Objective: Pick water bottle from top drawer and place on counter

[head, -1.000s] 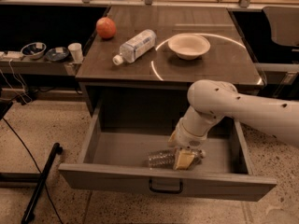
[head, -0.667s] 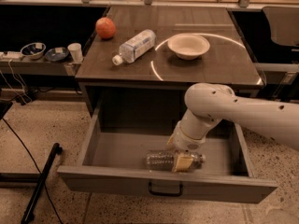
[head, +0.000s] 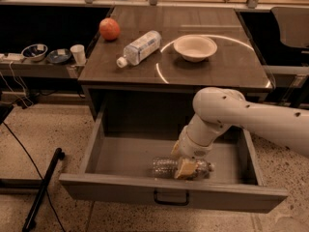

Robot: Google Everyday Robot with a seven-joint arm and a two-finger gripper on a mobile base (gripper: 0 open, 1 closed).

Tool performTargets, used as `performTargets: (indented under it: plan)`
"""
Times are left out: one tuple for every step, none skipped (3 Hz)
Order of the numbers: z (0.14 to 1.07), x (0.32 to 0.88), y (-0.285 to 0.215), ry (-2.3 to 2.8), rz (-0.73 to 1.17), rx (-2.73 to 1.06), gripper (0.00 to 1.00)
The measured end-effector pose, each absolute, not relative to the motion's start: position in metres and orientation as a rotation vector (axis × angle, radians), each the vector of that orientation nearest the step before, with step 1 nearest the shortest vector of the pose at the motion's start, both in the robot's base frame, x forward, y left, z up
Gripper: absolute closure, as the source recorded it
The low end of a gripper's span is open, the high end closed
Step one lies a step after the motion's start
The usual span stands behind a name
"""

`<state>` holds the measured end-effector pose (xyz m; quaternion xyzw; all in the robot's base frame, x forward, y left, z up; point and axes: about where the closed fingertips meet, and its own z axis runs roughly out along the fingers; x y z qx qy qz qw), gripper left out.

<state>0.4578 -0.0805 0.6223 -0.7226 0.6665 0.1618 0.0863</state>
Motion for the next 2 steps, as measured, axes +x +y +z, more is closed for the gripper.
performTargets:
  plan:
    - [0.652,0.471,-0.1,1.962,0.459,-2.074,0.98]
    - [0.676,0.503,-0.135,1.97,0.438,-2.05,1.0]
